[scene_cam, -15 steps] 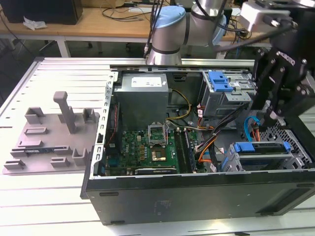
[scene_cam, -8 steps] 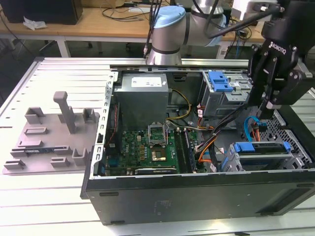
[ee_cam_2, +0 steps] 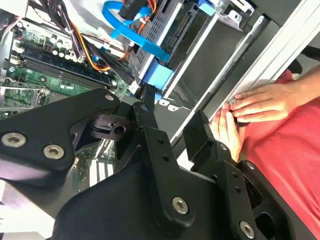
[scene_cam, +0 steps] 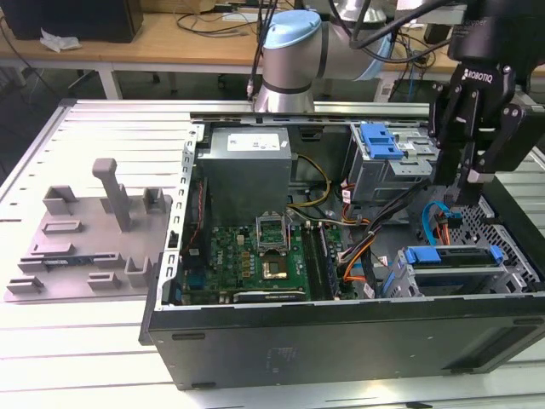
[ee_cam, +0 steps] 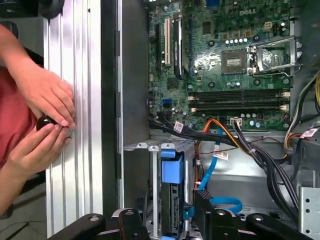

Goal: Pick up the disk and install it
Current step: 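Insert the first disk wire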

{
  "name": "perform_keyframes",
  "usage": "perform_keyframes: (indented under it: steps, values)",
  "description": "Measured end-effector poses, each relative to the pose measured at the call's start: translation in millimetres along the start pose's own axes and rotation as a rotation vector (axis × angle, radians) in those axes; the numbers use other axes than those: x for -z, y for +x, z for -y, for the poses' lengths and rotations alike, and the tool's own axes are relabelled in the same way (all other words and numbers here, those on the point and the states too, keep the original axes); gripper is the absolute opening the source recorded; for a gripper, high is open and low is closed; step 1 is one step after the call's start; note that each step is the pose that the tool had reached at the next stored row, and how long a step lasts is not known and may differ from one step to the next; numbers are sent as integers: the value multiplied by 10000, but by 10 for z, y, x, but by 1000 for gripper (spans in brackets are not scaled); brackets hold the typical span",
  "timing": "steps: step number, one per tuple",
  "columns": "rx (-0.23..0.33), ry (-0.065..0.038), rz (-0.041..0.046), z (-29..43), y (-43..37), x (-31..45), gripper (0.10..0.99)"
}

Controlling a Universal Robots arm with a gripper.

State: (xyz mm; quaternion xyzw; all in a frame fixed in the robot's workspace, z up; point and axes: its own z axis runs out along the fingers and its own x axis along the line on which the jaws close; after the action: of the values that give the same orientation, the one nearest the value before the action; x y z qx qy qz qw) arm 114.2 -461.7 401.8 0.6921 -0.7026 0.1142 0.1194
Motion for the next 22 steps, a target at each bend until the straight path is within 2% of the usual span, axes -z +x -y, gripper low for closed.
perform_keyframes:
  steps: [1,3,5,6,10,11,13,14,15,16,17,20,22]
  values:
    - [-21,-5,22,13,-9,-2,506]
    - [-24,-7,25,93,-71,-14,506]
    - [-19,-16,-19,156,-129,-23,506]
    - [-16,-27,-56,176,-146,-28,506]
    - [14,-92,-329,260,-238,-49,506]
    - [16,-102,-468,280,-278,-44,506]
    - [16,-107,-798,293,-351,-27,506]
    - [13,-106,-1078,299,-415,-10,506]
    - [8,-103,-1399,300,-524,16,506]
    - [7,-102,-1478,301,-583,25,506]
    - [6,-102,-1498,301,-638,33,506]
    - [16,-99,-1481,334,-797,33,506]
    - [23,-95,-1462,361,-836,27,506]
